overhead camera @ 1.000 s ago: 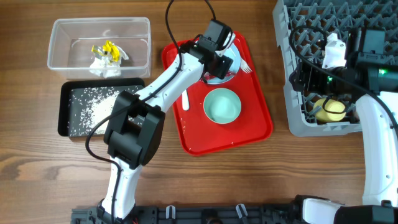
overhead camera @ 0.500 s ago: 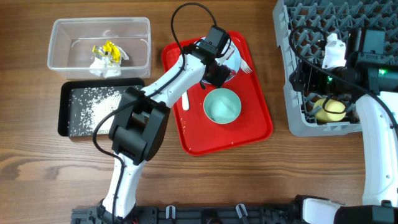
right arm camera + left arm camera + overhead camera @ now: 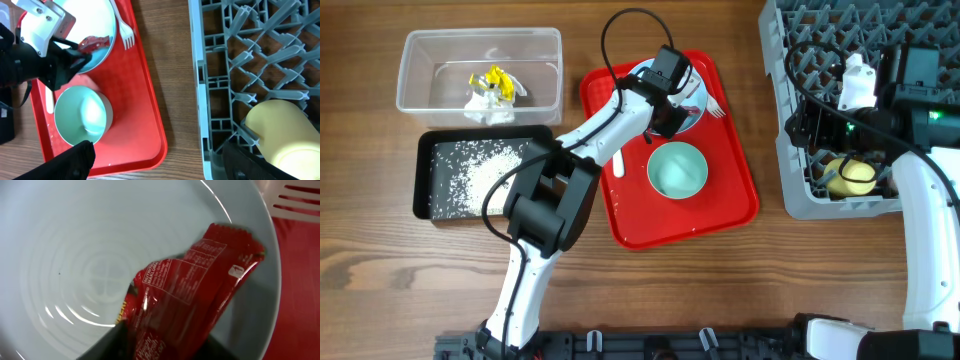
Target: Sort waste into correct bins and load items into the dishwasher rack
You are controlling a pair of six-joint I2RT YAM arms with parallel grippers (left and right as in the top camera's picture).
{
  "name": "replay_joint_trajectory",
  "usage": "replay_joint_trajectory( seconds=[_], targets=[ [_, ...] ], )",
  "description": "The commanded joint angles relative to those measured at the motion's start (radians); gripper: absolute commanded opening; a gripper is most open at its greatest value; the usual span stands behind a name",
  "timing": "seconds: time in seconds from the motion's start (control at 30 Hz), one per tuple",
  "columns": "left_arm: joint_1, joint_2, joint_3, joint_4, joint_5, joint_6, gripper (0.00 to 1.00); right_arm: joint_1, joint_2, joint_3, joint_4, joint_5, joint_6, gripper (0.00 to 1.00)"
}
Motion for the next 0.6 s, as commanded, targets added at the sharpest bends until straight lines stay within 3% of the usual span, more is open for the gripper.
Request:
replay_joint_trajectory(
  seconds=[0.0,0.13,0.3,0.4,0.57],
  targets=[
    [0.006,0.029,0.002,0.025,-0.058,0.000,0.06,-0.003,0.005,-0.008,0.000,-0.015,-0.014,0.86],
    [0.006,-0.029,0.006,0.034,-0.126,-0.071,0.04,-0.003,0.005,-0.008,0.000,-0.008,-0.014,0.86],
    [0.048,-0.223,0.006,0.027,-0.141,-0.162,0.04,-0.003,0.005,-0.008,0.002,-0.008,-0.014,0.87],
    [0.119,-0.325,0.006,0.027,-0.159,-0.162,0.04,-0.003,0.005,-0.008,0.004,-0.009,-0.013,0.86],
    [0.306,-0.351,0.006,0.007,-0.192,-0.162,0.04,-0.003,0.005,-0.008,0.003,-0.009,-0.010,0.86]
  ],
)
